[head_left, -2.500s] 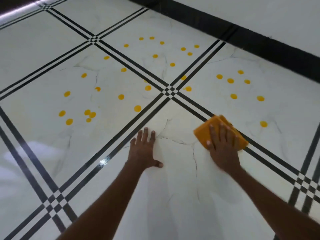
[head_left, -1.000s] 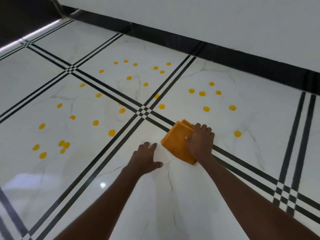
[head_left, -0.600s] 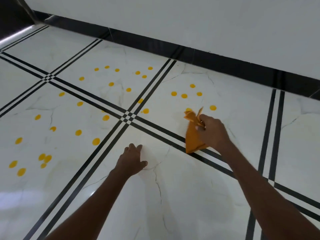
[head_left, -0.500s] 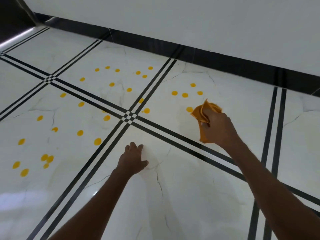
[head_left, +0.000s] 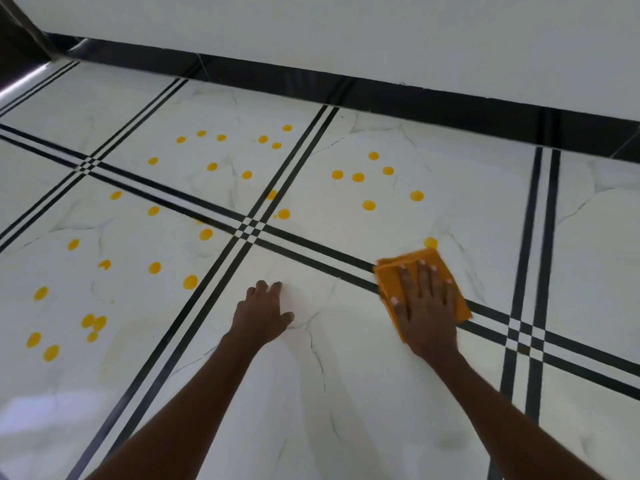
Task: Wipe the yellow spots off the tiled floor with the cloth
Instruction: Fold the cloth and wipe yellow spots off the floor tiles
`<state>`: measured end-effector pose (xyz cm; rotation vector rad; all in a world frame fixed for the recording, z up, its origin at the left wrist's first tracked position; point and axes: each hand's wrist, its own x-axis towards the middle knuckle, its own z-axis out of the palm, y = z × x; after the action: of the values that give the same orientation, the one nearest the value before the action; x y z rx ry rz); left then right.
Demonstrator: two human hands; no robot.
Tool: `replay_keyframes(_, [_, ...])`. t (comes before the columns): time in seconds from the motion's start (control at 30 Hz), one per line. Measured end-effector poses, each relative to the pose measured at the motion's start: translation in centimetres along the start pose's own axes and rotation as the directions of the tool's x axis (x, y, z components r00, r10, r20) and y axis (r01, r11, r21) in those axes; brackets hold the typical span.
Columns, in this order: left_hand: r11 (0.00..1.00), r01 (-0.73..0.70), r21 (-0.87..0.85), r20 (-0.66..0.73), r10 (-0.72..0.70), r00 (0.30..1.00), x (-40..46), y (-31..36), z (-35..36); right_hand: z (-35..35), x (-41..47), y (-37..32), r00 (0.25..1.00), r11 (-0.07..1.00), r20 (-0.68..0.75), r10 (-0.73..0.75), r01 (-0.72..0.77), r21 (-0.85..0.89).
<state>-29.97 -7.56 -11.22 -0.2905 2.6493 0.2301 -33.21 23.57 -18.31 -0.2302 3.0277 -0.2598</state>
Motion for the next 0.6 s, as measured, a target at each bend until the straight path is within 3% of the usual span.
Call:
replay_keyframes(0.1, [0.991,-0.103,0.09,-0.042,0.107,0.993,1.0,0.9,0.3,-0.8,-0.8,5.0,0.969,0.969,-0.027,0.246,-0.246,0.016])
replay_keyframes(0.2, [0.979,-0.164,0.124,-0.021,0.168,0.986,2.4,2.7,0.8,-0.9,5.4,5.2,0.889,0.898,-0.132,0.44,-0.434,0.072])
replay_keyframes(0.27, [0.979,-0.155,0.133,-0.009,0.157,0.987,3.3,3.4,1.1,-0.2,8.7,0.8,0.913,0.916,-0.104,0.396,-0.383,0.122])
replay_keyframes(0.37, [0.974,-0.156,0.165,0.018,0.155,0.988,4.0,3.3,0.8,1.9,7.5,-6.8,0.984,0.99,-0.12,0.132,-0.124,0.074])
replay_keyframes(0.47, [0.969,-0.183,0.165,0.01,0.184,0.983,4.3,2.8,0.4,2.2,3.4,-6.5,0.997,0.998,-0.068,-0.047,0.05,0.043])
replay_keyframes(0.6, [0.949,-0.257,0.185,0.015,0.258,0.966,5.5,2.6,-0.1,1.5,2.8,4.3,0.985,0.992,-0.121,0.123,-0.124,0.001])
